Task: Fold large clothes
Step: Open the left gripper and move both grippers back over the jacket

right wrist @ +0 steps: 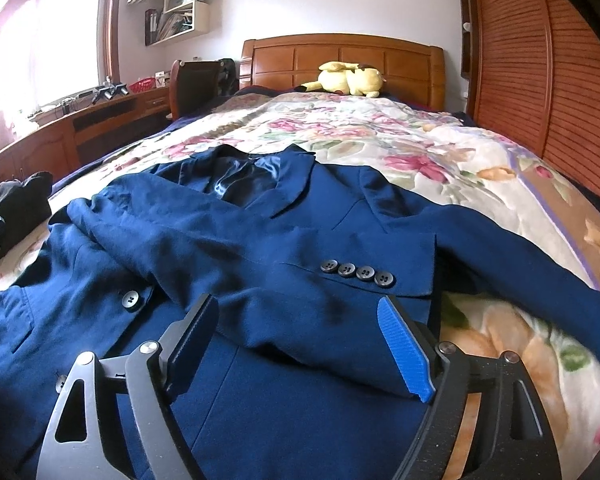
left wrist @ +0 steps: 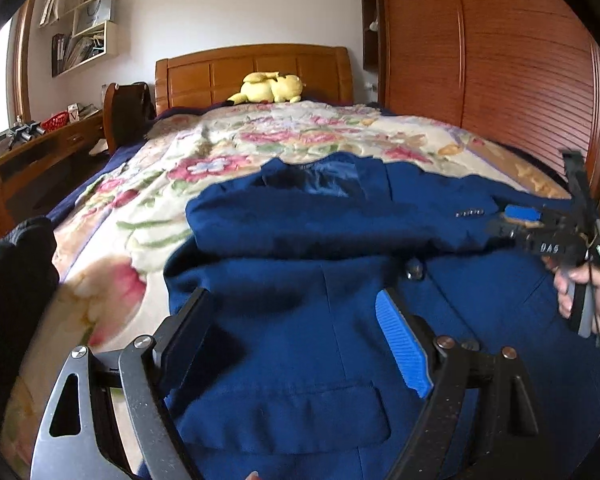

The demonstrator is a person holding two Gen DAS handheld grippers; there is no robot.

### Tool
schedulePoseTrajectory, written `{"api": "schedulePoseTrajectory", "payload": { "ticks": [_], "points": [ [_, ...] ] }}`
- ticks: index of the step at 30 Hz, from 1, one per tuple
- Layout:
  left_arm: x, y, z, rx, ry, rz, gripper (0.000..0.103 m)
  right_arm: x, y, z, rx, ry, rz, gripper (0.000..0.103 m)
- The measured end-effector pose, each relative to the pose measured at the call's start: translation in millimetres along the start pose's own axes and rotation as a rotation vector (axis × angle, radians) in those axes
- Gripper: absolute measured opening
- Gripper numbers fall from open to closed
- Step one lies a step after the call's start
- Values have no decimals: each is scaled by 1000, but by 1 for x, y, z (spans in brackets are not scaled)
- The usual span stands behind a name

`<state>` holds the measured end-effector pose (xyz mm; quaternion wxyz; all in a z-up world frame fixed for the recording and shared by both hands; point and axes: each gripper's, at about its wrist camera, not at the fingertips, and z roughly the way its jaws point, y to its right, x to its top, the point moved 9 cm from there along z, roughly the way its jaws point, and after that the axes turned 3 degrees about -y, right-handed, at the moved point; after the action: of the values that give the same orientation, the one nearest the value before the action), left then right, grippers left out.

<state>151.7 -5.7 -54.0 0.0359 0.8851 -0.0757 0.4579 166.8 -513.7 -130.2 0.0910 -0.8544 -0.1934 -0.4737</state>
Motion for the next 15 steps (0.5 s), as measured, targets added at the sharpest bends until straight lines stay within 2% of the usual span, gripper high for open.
{"api": "schedulePoseTrajectory", "payload": {
  "ticks": [7, 15],
  "points": [
    [-3, 4, -8, 18, 50, 17, 84, -2, 0, -1, -32, 2, -25, 83],
    [-8, -5, -14, 15, 94, -27, 84, -1, 8, -13, -98, -11, -25, 83]
  ]
}}
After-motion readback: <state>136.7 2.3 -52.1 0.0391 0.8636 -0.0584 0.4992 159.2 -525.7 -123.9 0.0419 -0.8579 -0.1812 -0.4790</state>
